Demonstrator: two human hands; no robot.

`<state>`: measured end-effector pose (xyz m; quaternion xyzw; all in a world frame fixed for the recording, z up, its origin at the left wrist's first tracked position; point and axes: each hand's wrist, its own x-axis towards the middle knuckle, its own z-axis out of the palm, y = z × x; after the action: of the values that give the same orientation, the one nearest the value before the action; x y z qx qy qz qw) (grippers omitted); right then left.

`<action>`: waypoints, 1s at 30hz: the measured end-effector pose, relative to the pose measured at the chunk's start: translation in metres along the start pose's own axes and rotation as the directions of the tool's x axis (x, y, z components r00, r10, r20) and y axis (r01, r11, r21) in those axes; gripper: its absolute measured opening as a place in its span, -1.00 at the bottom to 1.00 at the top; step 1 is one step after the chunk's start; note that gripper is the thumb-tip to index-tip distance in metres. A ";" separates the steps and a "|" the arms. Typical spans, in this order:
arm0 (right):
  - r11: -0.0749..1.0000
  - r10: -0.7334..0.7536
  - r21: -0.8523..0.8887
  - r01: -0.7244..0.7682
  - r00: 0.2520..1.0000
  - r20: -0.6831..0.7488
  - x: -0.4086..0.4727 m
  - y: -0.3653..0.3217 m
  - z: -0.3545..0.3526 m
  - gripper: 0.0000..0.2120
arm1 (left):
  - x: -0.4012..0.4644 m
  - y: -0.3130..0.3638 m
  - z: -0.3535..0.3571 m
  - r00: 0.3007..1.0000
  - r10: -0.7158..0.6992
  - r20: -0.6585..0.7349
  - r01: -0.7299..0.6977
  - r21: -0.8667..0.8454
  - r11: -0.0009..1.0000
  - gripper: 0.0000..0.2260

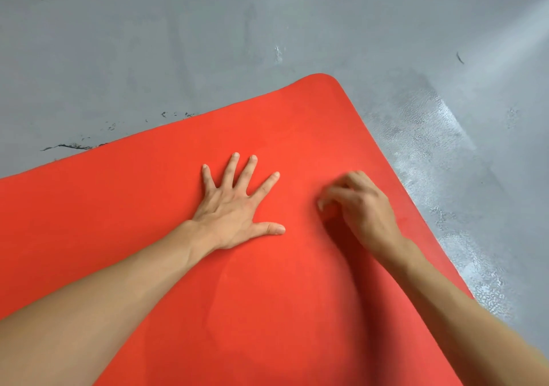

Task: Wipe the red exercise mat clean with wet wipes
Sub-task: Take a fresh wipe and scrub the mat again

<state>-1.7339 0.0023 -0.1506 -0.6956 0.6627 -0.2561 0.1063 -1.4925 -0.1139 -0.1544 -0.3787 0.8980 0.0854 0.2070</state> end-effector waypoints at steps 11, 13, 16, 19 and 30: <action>0.989 0.136 -0.056 -0.139 0.988 -0.068 0.019 0.021 0.010 -0.69 | -0.002 0.002 0.012 0.995 -0.002 -0.095 0.008 0.066 0.998 -0.10; 0.975 0.204 -0.066 -0.213 0.972 -0.119 -0.033 0.028 -0.005 -0.64 | -0.001 0.003 0.012 0.995 0.000 -0.096 0.006 0.060 0.998 -0.09; 0.958 0.249 -0.095 -0.270 0.949 -0.195 -0.085 0.021 -0.021 -0.67 | -0.001 0.004 0.012 0.996 -0.002 -0.091 0.007 0.058 0.998 -0.08; 0.955 0.271 -0.080 -0.287 0.947 -0.171 -0.061 0.017 -0.021 -0.69 | -0.001 0.003 0.009 0.998 0.000 -0.065 0.004 0.065 0.998 -0.08; 0.965 0.246 -0.049 -0.258 0.954 -0.173 0.142 0.027 0.036 -0.75 | 0.004 -0.006 -0.023 0.992 0.056 0.117 -0.055 -0.012 0.998 -0.04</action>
<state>-1.7411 -0.1460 -0.1639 -0.5849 0.7614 -0.2736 0.0579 -1.4975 -0.1281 -0.1351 -0.3489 0.8940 0.1175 0.2554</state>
